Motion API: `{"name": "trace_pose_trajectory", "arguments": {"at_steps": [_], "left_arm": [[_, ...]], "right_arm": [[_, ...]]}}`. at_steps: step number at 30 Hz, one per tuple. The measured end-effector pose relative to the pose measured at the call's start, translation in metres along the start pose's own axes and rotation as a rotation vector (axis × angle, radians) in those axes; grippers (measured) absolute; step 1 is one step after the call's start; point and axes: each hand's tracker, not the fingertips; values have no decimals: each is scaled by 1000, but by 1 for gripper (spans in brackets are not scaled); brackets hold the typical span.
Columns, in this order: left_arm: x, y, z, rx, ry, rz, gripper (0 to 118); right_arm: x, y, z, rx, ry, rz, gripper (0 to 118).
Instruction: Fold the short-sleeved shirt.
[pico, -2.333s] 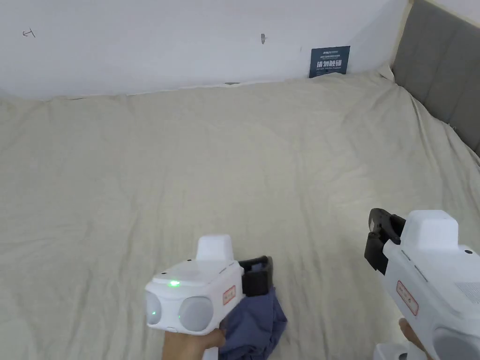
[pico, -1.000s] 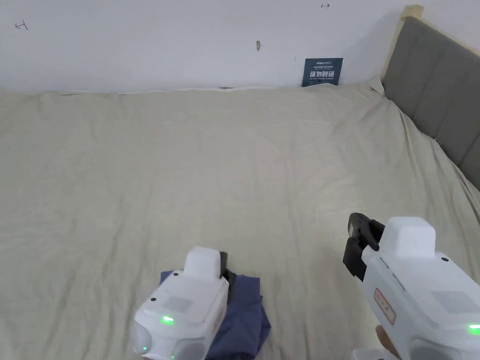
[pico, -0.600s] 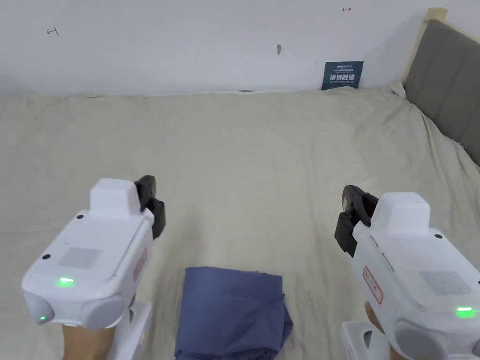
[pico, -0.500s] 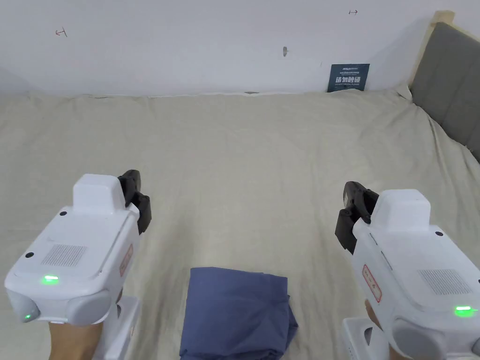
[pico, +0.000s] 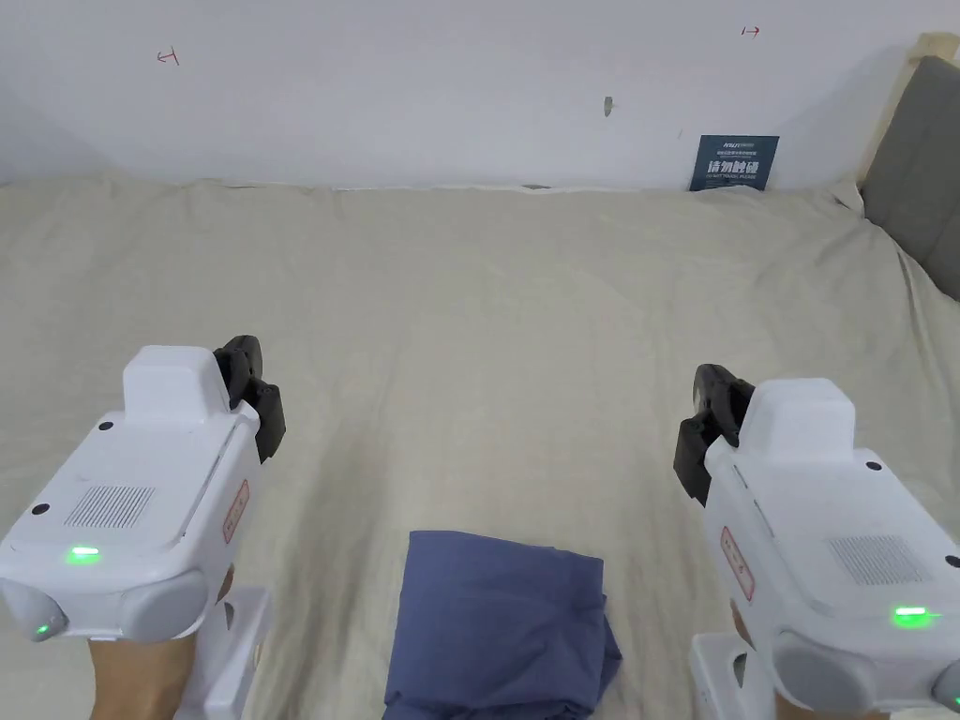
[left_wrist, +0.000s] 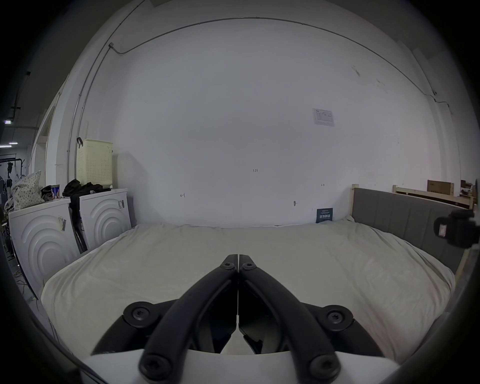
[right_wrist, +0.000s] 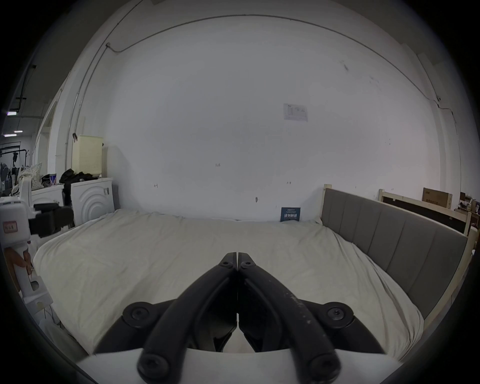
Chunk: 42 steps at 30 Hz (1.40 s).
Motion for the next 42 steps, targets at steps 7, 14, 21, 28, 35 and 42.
{"name": "trace_pose_trajectory", "arguments": {"at_steps": [7,14,21,28,35,42], "left_arm": [[-2,-4,3,-22,-24,27,0],[-11,-18,1,-92,-44,69,0],[-16,-46,-13,-224,-67,104,0],[-12,-92,-39,-501,-179,306,42],[9,-153,-70,-818,-292,443,113],[38,-194,-97,-999,-380,416,63]], "right_arm": [[-26,-74,-28,-191,50,10,2],[-56,-172,-60,-474,79,-79,2],[-72,-229,-72,-573,52,-150,2],[-86,-240,-71,-483,17,12,1],[-82,-239,-70,-481,30,9,1],[-77,-238,-69,-484,60,22,1]]}}
